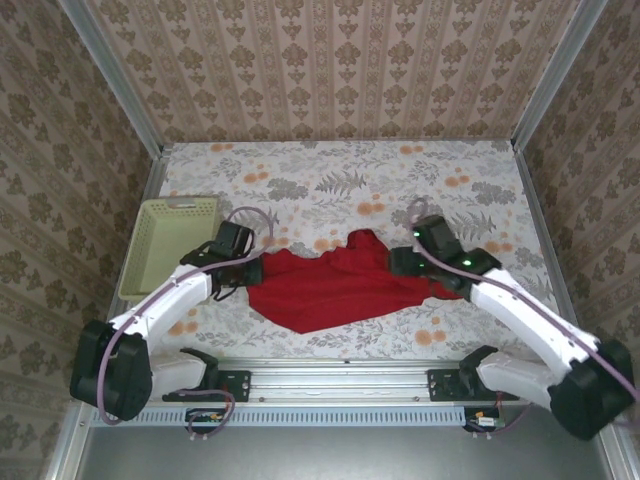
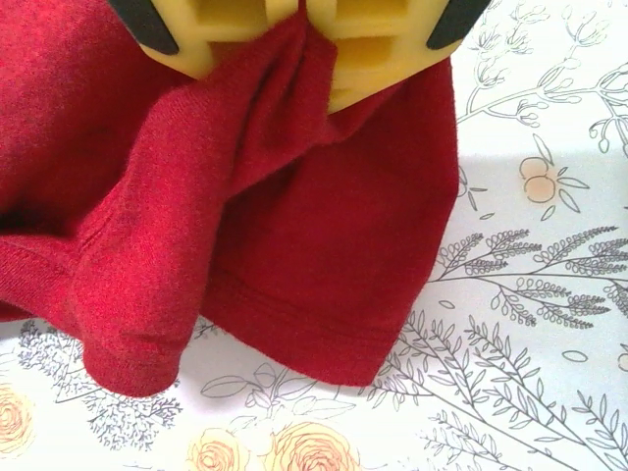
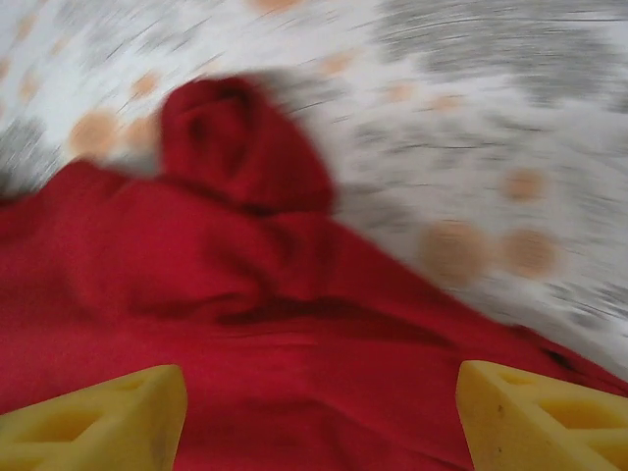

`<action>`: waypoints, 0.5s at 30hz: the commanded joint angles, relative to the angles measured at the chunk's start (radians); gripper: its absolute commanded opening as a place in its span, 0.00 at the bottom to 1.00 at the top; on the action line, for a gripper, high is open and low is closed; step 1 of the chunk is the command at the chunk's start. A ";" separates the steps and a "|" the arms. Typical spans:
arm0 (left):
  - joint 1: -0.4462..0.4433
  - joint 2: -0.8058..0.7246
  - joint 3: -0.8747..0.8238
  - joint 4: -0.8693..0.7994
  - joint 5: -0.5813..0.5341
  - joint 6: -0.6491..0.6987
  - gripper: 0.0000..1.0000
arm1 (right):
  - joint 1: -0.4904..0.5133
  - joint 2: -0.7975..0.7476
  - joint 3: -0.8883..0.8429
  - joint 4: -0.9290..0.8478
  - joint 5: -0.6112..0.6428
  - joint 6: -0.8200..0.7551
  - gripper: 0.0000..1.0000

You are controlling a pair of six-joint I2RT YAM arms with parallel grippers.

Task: Fold the inside-out t-shirt

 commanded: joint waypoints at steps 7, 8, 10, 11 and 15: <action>0.021 -0.011 -0.019 0.020 0.025 -0.018 0.00 | 0.131 0.291 0.130 0.034 0.102 -0.260 0.73; 0.022 -0.014 -0.022 0.022 0.024 -0.019 0.00 | 0.132 0.306 0.133 0.034 0.116 -0.265 0.73; 0.025 -0.018 -0.028 0.024 0.025 -0.020 0.00 | 0.132 0.327 0.134 0.040 0.146 -0.265 0.73; 0.026 -0.018 -0.029 0.025 0.026 -0.018 0.00 | 0.132 0.336 0.137 0.043 0.143 -0.270 0.73; 0.034 -0.017 -0.023 0.021 0.027 -0.016 0.00 | 0.136 0.377 0.145 0.037 0.139 -0.270 0.70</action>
